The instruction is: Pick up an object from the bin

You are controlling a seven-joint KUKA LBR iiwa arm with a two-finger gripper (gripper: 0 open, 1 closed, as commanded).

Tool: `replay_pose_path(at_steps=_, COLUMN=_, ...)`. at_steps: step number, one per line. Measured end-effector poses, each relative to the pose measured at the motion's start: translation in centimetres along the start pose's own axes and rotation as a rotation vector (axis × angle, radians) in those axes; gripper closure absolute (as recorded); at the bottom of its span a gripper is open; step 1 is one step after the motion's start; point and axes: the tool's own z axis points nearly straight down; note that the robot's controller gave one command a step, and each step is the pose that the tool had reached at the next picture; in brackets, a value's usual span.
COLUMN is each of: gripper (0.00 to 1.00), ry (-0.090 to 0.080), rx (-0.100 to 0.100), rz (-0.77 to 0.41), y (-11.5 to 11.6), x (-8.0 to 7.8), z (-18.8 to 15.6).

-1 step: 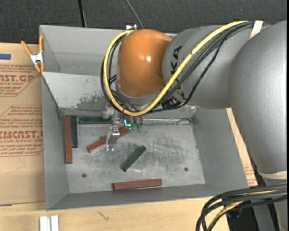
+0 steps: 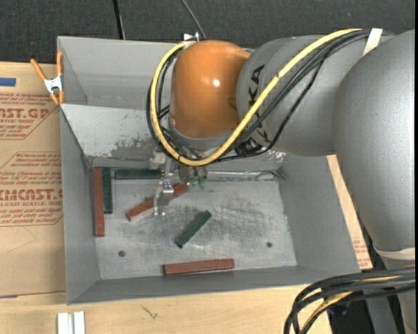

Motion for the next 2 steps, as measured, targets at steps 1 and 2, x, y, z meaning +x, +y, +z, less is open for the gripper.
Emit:
replay_pose_path(at_steps=1, gripper=0.00, ry=-0.004, rx=0.000, rz=-0.091, y=-0.9, x=-0.4, z=6.4)
replay_pose_path(at_steps=2, gripper=0.00, ry=0.004, rx=0.001, rz=-0.094, y=-1.3, x=0.0, z=10.2)
